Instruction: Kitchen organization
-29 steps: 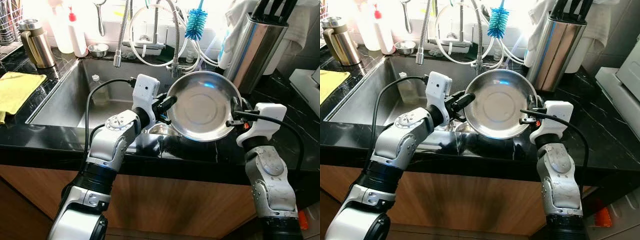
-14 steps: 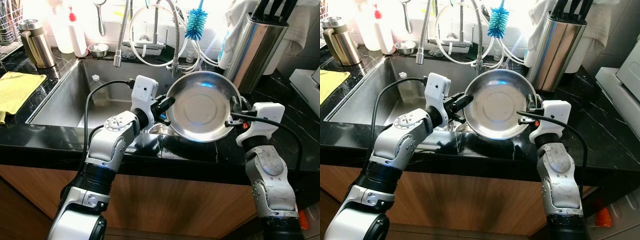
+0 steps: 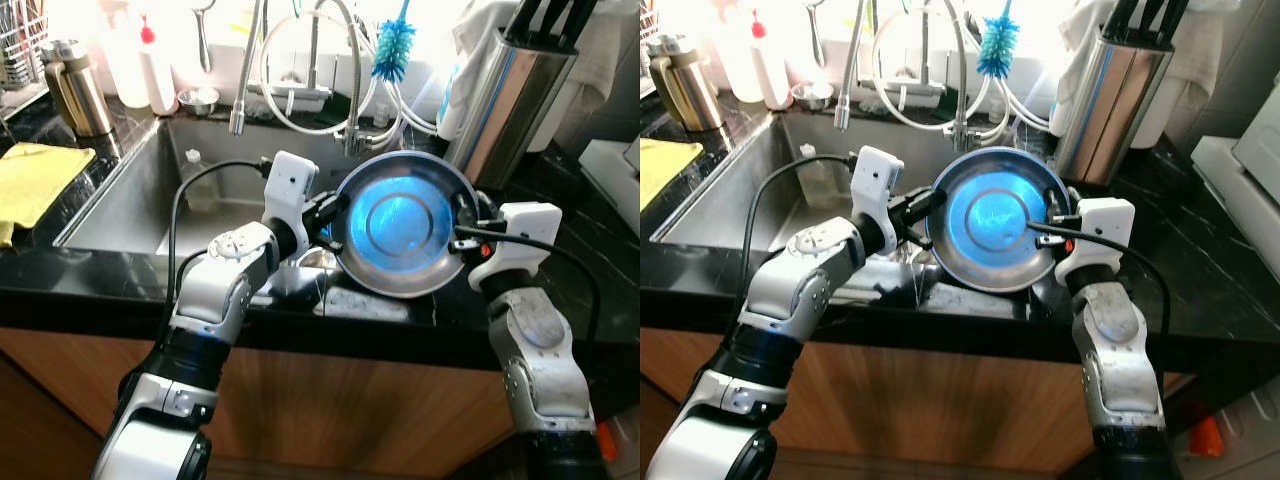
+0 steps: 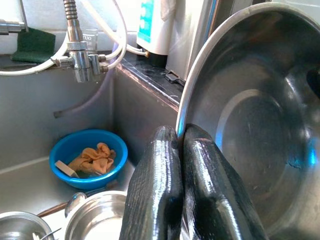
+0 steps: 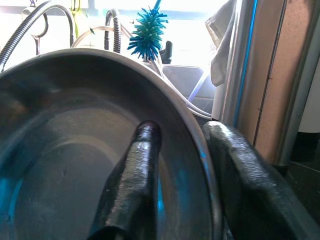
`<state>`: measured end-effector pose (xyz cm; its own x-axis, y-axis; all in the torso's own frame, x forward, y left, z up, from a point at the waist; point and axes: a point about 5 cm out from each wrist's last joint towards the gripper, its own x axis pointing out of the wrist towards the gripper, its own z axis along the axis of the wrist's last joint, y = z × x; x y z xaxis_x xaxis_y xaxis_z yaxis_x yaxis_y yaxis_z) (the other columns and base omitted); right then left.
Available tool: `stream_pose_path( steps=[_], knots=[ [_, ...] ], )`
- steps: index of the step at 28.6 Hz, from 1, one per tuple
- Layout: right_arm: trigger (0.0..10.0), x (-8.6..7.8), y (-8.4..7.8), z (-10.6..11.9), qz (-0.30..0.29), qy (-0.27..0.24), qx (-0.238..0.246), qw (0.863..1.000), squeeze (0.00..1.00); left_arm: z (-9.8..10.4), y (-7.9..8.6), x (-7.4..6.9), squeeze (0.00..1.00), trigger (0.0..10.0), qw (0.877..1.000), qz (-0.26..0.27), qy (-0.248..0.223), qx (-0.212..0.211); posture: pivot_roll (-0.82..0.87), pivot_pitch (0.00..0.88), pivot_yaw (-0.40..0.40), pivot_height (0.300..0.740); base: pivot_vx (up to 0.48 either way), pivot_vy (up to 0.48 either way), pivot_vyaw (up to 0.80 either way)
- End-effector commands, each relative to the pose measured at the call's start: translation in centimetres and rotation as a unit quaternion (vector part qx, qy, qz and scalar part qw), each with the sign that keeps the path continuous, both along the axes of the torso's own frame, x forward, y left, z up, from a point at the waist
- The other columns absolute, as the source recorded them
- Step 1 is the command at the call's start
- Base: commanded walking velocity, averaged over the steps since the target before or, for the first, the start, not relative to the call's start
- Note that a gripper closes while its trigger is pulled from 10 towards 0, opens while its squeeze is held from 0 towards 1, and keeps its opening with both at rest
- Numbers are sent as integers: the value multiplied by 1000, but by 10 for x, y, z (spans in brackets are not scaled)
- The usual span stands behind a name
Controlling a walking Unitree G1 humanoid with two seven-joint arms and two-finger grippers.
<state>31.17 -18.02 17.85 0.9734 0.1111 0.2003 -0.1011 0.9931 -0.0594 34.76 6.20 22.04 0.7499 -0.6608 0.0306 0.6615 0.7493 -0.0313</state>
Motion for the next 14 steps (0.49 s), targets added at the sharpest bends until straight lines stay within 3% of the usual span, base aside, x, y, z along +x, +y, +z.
stream_pose_path(
  steps=[1,2,3,4,5,6,9,12,14],
  knots=[
    [10000,2,4,3,9,-2,-9,1000,1000,2,-7,-2,0,0,1000,-6,-8,10,129,13,-85,740,0,0,0],
    [10000,2,4,3,8,-2,-9,1000,929,3,-6,-1,0,0,1000,1,-9,3,128,13,-85,740,0,0,0],
    [10000,2,4,3,8,-2,-9,1000,769,3,-5,0,0,0,1000,9,-9,-1,128,13,-84,740,0,0,0],
    [10000,2,3,3,6,-3,-10,1000,102,6,-3,3,0,0,999,30,-9,-15,127,13,-85,740,0,0,0],
    [10000,2,3,3,5,-3,-10,1000,102,7,-2,4,0,0,999,36,-8,-20,127,13,-84,740,0,0,0],
    [10000,2,3,4,3,-3,-10,1000,0,10,1,6,0,0,998,55,-9,-35,127,12,-85,740,0,0,0],
    [10000,2,2,4,3,-3,-10,1000,0,17,8,12,0,0,992,100,-7,-79,128,14,-85,740,0,0,0],
    [10000,2,2,4,-7,-4,-9,1000,0,29,20,16,0,0,975,159,-13,-156,128,15,-85,740,0,0,0],
    [10000,3,-2,5,-25,-6,-6,1000,0,33,26,17,0,0,966,181,-18,-183,129,15,-84,740,0,0,0]
  ],
)
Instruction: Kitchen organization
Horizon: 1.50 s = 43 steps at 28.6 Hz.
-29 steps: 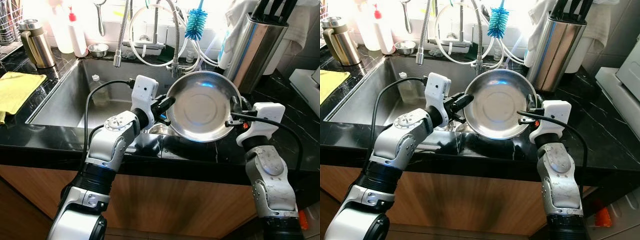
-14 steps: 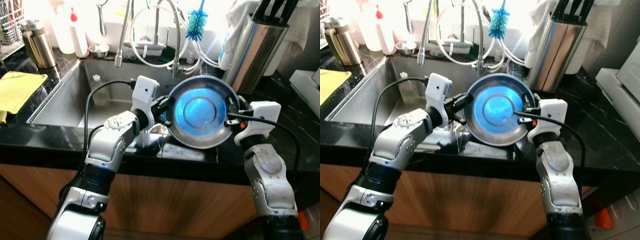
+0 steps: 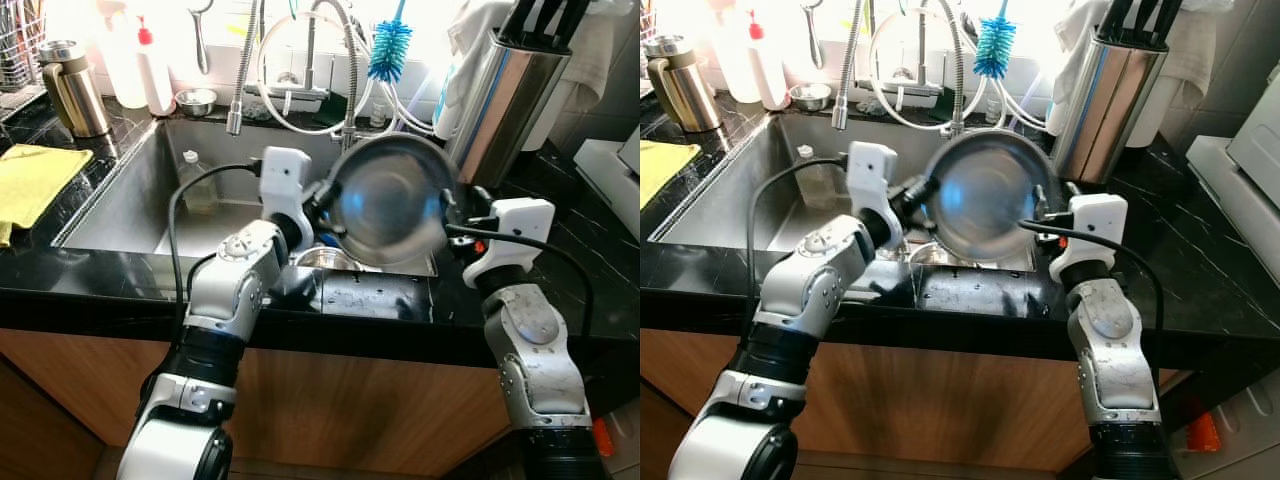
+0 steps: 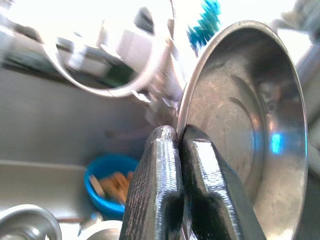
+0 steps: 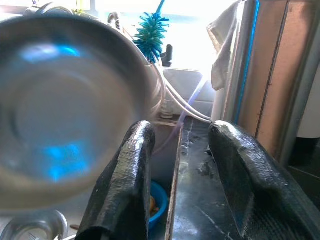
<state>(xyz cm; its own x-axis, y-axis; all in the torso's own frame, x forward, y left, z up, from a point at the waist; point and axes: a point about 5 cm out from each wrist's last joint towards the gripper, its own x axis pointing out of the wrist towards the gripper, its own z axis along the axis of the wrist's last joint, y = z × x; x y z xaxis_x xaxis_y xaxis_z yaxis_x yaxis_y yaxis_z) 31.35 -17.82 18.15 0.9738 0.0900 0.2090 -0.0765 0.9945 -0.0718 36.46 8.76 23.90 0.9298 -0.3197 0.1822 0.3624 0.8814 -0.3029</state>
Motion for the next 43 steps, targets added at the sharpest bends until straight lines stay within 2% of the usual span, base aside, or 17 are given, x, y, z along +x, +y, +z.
stream_pose_path(
  steps=[1,2,3,7,11,16,17,21,23,29,33,36,37,38,39,40,43],
  knots=[
    [10000,1,-10,4,-38,-7,8,999,0,18,8,1,0,2157,998,45,-33,-31,128,16,-84,740,0,0,0],
    [10000,1,-13,5,-48,-11,11,999,0,19,13,2,0,6784,997,67,-37,-33,127,16,-82,740,0,0,0],
    [10000,1,-16,7,-58,-15,12,998,0,19,19,4,0,10000,994,95,-41,-30,126,16,-82,740,0,0,0],
    [10000,0,-17,7,-62,-17,13,998,0,15,28,6,0,10000,988,148,-49,11,125,16,-82,740,0,0,0],
    [10000,-4,-15,6,-62,-18,15,998,0,0,33,13,0,10000,973,196,-45,109,119,17,-79,740,0,0,0],
    [10000,-10,-13,6,-66,-21,20,997,0,-11,35,17,0,10000,960,215,-42,173,110,19,-76,740,0,0,0],
    [10000,-15,-13,6,-69,-23,23,997,0,-18,35,21,0,10000,953,217,-39,206,106,20,-77,740,0,0,0],
    [10000,-24,-14,4,-73,-22,27,997,0,-26,36,26,0,10000,945,218,-36,241,100,20,-73,740,0,0,0],
    [10000,-33,-16,-2,-79,-14,29,996,0,-33,35,30,0,10000,936,216,-28,277,93,20,-69,740,0,0,0],
    [10000,-40,-16,-6,-87,-7,31,996,0,-45,31,35,0,10000,935,194,6,295,81,17,-62,740,0,0,0],
    [10000,-41,-16,-6,-88,-5,32,996,0,-46,30,36,0,10000,936,193,8,295,81,17,-62,740,0,0,0],
    [10000,-44,-17,-5,-94,-5,35,995,0,-54,23,39,0,10000,949,162,53,267,75,14,-53,740,0,0,0],
    [10000,-44,-17,-5,-94,-4,35,995,0,-55,22,39,78,10000,949,157,57,269,77,14,-52,740,0,0,0],
    [10000,-44,-17,-6,-95,-4,35,995,0,-56,22,39,259,10000,948,154,60,271,77,14,-52,740,0,0,0],
    [10000,-44,-17,-6,-95,-4,36,995,0,-57,22,39,259,10000,949,152,65,270,75,13,-50,740,0,0,0],
    [10000,-44,-16,-7,-95,-1,37,995,0,-60,21,40,933,10000,950,145,72,268,76,13,-48,740,0,0,0],
    [10000,-45,-16,-9,-96,4,39,995,0,-64,19,39,1000,10000,951,134,79,265,77,11,-46,740,0,0,0]
  ],
)
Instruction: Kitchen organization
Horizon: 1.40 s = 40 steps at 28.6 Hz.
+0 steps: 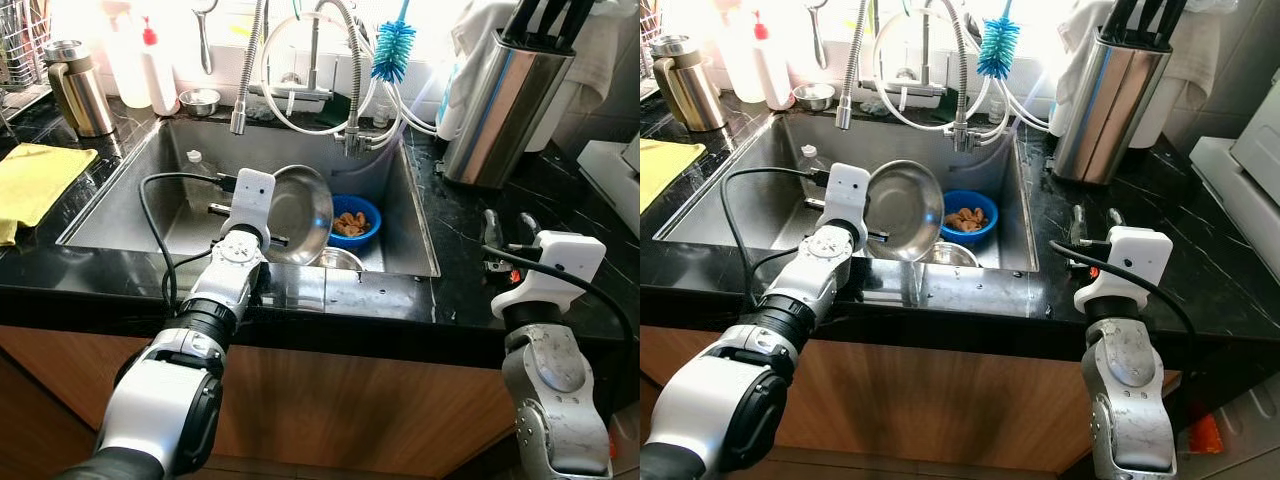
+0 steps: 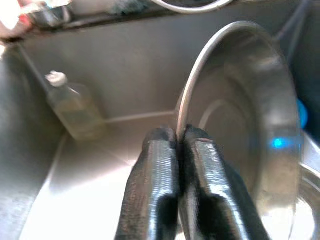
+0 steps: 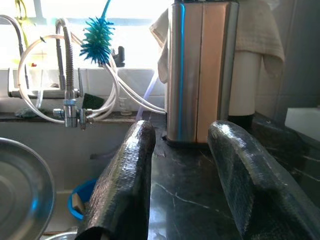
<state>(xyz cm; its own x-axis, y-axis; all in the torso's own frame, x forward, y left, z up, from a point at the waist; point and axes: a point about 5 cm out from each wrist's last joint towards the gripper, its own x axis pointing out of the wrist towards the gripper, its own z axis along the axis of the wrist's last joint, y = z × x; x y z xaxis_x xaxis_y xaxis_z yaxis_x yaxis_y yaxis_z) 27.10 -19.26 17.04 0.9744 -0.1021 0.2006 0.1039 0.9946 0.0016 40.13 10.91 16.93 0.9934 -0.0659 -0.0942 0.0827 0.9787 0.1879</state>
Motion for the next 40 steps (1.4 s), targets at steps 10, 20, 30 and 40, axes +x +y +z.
stream_pose_path(
  steps=[10,20,30,40],
  knots=[
    [10000,-3,-1,0,-7,5,5,1000,0,4,-4,3,1000,10000,1000,-15,2,-9,78,0,-45,740,0,0,0],
    [10000,-1,-2,-1,-4,12,4,1000,0,19,-16,6,1000,10000,993,-95,19,-61,87,17,-44,740,0,0,0],
    [10000,0,-2,-2,-4,16,5,1000,0,16,-18,5,1000,10000,990,-114,35,-71,84,21,-44,740,0,0,0],
    [10000,1,-2,-3,0,21,4,1000,0,12,-26,2,1000,10000,984,-159,56,-61,87,23,-45,740,0,0,0]
  ],
)
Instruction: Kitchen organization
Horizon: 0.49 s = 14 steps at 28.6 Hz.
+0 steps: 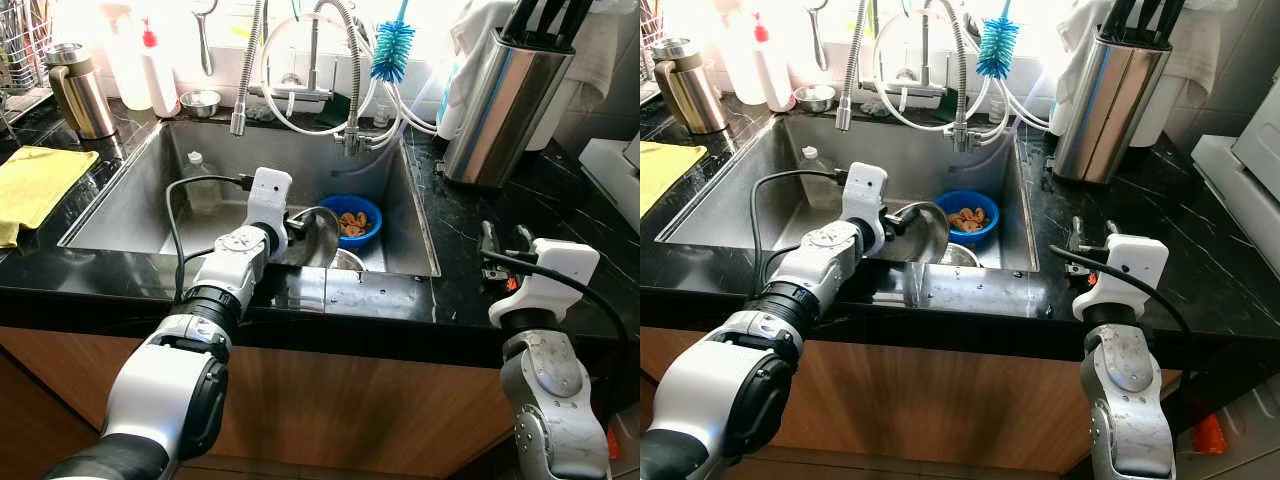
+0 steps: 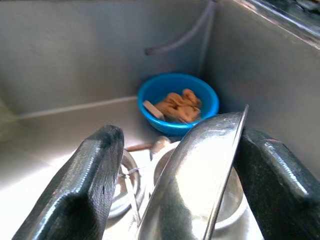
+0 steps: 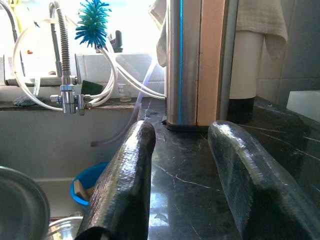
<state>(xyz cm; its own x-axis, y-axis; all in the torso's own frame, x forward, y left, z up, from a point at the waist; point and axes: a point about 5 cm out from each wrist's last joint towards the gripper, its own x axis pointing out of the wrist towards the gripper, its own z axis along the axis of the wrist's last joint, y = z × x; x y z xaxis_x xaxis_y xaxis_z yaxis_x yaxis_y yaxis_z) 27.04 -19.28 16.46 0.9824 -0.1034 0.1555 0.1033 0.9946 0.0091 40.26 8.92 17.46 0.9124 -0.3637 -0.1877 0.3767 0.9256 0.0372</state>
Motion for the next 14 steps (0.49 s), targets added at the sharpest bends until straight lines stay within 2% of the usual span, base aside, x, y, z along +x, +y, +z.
stream_pose_path(
  steps=[1,4,5,6,7,11,14],
  knots=[
    [10000,1,-2,3,-1,-2,-2,1000,0,7,-6,1,1000,10000,1000,-14,-7,0,87,23,-45,740,0,0,0],
    [10000,2,-2,3,1,-1,-2,1000,0,5,-8,-1,1000,10000,1000,-25,0,1,87,24,-46,740,0,0,0],
    [10000,2,-1,3,3,1,-3,1000,0,4,-10,-1,329,10000,999,-32,6,0,87,24,-47,740,0,0,0],
    [10000,2,-1,2,4,3,-4,1000,0,3,-10,-2,329,10000,999,-37,10,-2,87,23,-48,740,0,0,0],
    [10000,2,-1,2,5,4,-4,1000,0,3,-12,-2,0,10000,999,-46,12,-2,88,24,-47,740,0,0,0],
    [10000,2,-1,2,5,4,-4,1000,0,3,-12,-3,0,10000,999,-49,12,-1,88,24,-47,740,0,0,0],
    [10000,2,-1,3,7,3,-4,1000,0,-3,-18,-7,0,10000,995,-96,35,-6,88,23,-46,740,0,0,0]
  ],
)
